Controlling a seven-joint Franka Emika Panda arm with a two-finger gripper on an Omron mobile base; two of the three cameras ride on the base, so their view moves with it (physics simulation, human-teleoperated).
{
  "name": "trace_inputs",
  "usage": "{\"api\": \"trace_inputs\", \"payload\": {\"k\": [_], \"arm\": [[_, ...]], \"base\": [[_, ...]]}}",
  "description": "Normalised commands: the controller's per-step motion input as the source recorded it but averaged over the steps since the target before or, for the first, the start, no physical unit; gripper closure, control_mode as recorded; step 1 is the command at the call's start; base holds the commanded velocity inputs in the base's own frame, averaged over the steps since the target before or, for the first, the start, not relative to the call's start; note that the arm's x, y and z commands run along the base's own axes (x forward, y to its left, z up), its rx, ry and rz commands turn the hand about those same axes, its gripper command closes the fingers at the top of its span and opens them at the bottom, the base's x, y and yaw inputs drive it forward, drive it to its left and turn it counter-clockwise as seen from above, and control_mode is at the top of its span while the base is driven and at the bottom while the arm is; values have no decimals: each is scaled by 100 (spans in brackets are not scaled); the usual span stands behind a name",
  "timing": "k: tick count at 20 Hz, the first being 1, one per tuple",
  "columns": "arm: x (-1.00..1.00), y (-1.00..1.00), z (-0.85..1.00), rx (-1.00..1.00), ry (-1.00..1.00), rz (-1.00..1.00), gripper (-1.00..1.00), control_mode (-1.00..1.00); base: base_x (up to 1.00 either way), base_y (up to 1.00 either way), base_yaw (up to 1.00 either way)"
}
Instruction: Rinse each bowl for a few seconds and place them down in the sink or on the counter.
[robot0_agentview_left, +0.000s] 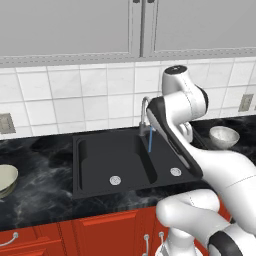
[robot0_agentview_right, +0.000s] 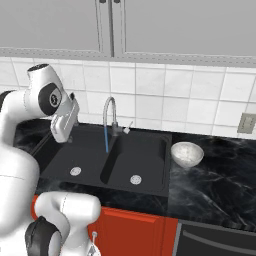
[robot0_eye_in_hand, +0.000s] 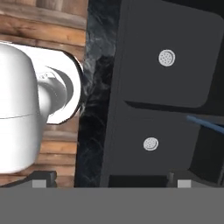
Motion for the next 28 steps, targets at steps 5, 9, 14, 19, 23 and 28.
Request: {"api": "trace_inputs", "payload": {"k": [5,9,14,19,23,28], "arm": [[-9,38,0,1,0,13,-100,-100],[-6,34,0,0,0,15,-100,-100],[-2,23,0,1,0,20,-100,-100],[-1,15,0,0,0,23,-100,-100],[0,14,0,0,1,24,-100,-100],[0,16,-2,3,1,22,-100,-100]], "base": [[0,0,0],[0,0,0],[0,0,0],[0,0,0],[0,0,0],[0,0,0]]}}
